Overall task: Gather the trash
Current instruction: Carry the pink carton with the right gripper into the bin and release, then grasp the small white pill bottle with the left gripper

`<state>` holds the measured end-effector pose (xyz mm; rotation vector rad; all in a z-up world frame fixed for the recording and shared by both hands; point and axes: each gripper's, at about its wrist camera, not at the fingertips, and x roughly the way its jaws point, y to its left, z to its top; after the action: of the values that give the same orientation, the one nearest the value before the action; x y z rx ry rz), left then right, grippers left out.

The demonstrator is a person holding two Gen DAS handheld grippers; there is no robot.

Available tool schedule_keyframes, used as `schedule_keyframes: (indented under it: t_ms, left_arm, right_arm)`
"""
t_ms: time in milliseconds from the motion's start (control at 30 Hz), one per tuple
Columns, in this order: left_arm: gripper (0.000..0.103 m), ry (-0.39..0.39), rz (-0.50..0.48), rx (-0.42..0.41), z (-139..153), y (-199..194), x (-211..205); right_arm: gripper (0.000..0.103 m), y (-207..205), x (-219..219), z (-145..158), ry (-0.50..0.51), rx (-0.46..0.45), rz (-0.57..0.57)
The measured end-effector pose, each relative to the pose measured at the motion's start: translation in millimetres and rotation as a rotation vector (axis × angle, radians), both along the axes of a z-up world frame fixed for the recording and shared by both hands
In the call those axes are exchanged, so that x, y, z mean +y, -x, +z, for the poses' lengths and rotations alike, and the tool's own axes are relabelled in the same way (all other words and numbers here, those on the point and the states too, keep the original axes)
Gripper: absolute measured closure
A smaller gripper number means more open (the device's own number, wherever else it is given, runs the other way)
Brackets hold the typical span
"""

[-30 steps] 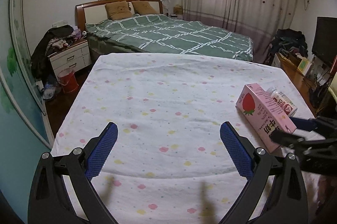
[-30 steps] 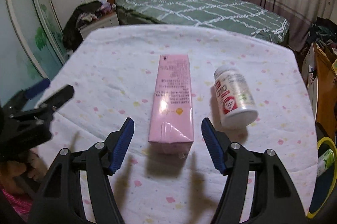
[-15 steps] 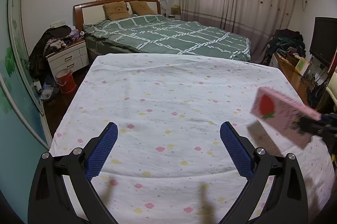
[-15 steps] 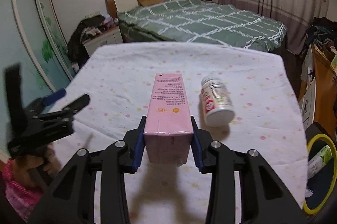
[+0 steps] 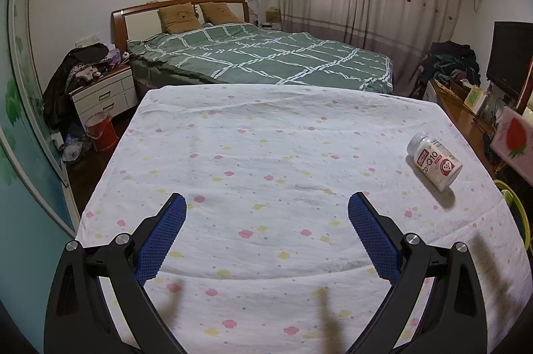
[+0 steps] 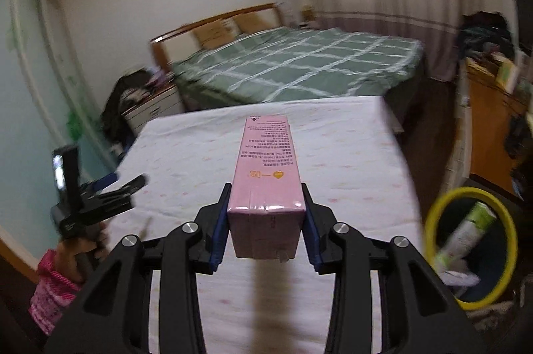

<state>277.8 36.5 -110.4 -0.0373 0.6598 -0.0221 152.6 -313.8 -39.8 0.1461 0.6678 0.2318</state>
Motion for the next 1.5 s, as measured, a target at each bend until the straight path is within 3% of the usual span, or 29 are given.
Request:
schedule_keyframes:
  t_ms: [200, 333, 500, 667, 800, 867, 1033, 1100, 1300, 1500]
  left_arm:
    - [0.007, 0.006, -0.031, 0.013, -0.7, -0.2, -9.2]
    - [0.007, 0.014, -0.114, 0.011, 5.5, 1.9, -30.4]
    - [0.007, 0.010, -0.299, -0.008, 21.2, 1.1, -73.8]
    - [0.007, 0.001, -0.496, 0.005, 27.9, -3.6, -119.6]
    - [0.007, -0.066, -0.602, -0.009, 26.9, -8.4, -154.9]
    - [0.007, -0.068, -0.629, 0.004, 24.9, -12.4, -165.3]
    - [0.007, -0.069, -0.613, 0.074, 11.4, -34.6, -182.9]
    - [0.007, -0.053, -0.597, 0.111, 4.6, -43.3, -182.7]
    - [0.008, 0.024, -0.701, 0.169, -1.9, -42.3, -198.0]
    - [0.008, 0.098, -0.745, 0.229, -9.2, -51.6, -219.8]
  right_arm:
    - [0.066, 10.6, -90.7, -22.0, 0.003, 0.051, -0.244]
    - [0.066, 17.6, -146.7, -44.4, 0.012, 0.098, -0.394]
    - [0.066, 24.9, -199.7, -71.5, 0.036, 0.139, -0.553]
    - [0.066, 27.5, -221.0, -89.7, 0.090, 0.167, -0.673]
    - [0.063, 16.9, -235.7, -115.1, 0.101, 0.219, -0.687]
    - [0.049, 13.5, -238.9, -124.7, 0.099, 0.239, -0.695]
    - [0.047, 16.1, -234.8, -122.8, 0.090, 0.209, -0.698]
    - [0.045, 15.1, -231.9, -118.6, 0.086, 0.201, -0.687]
    - [0.043, 15.1, -226.3, -106.1, 0.078, 0.179, -0.661]
    - [0.043, 16.4, -223.9, -100.0, 0.066, 0.164, -0.650]
